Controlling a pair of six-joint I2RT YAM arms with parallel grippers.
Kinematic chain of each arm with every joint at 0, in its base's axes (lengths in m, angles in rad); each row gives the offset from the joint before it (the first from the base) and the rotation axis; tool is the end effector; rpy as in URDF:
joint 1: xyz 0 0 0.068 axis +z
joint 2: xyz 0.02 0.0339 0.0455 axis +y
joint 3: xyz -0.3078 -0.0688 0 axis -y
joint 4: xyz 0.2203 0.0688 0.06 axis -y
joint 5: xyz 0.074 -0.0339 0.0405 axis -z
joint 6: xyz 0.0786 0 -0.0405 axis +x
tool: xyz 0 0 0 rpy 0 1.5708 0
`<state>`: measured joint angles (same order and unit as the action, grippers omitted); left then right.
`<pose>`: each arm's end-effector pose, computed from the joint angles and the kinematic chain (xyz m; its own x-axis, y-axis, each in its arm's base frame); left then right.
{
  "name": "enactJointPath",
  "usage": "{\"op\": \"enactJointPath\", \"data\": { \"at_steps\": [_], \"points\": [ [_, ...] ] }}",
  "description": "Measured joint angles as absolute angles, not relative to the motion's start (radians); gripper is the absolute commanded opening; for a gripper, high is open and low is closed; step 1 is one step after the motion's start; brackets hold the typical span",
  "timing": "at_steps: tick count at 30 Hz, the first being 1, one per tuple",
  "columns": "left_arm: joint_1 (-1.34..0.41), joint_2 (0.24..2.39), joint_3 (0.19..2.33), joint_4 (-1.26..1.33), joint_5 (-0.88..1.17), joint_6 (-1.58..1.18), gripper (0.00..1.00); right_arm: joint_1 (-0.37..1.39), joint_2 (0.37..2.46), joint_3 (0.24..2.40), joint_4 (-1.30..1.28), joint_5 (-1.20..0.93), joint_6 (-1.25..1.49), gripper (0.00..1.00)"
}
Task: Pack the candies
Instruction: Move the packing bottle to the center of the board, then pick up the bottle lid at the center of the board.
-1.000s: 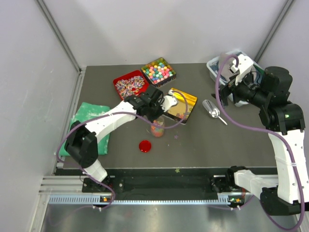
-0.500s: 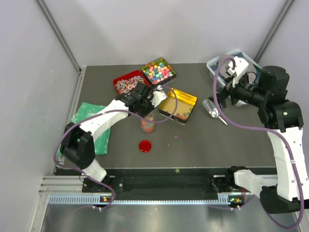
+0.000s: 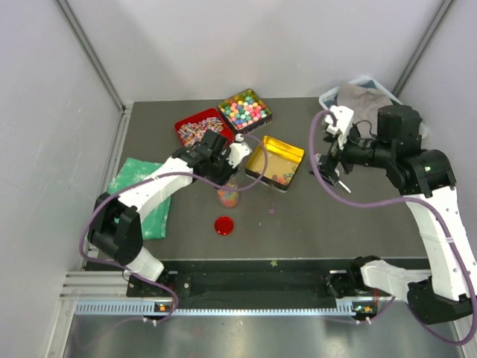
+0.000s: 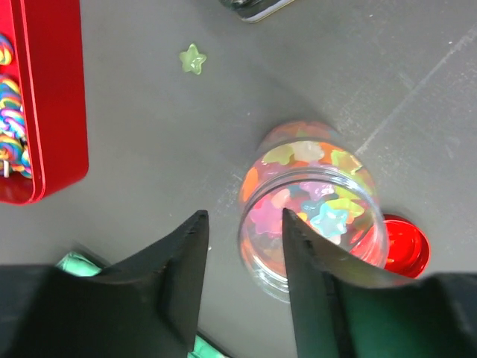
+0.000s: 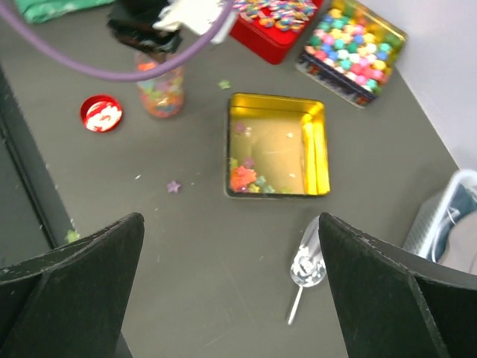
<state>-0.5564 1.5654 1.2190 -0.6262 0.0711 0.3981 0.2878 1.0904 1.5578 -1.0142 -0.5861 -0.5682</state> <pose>0.2788 -0.1799 0.2770 -0.4294 0.7225 -0.5419 0.7889 0.5921 0.1642 0.1473 0.0890 0.4668 -0.0492 -0.4821 -0.8747 -0.8495 0.4809 -0.2172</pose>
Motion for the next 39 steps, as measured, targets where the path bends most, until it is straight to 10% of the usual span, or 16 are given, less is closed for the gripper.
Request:
{"op": "enactJointPath", "data": {
  "at_steps": [8, 21, 39],
  "points": [
    [-0.481, 1.562, 1.244, -0.63, 0.117, 0.384, 0.99, 0.534, 1.176, 1.527, -1.044, -0.485, -0.664, 0.99],
    [-0.178, 1.5, 1.451, -0.628, 0.278, 0.323, 0.99, 0.989, 1.489, 1.468, -0.981, -0.292, -0.713, 0.96],
    [0.464, 1.332, 1.286, -0.621, 0.53, 0.181, 0.99, 1.209, 1.787, 1.389, -0.582, -0.118, -0.625, 0.5]
  ]
}}
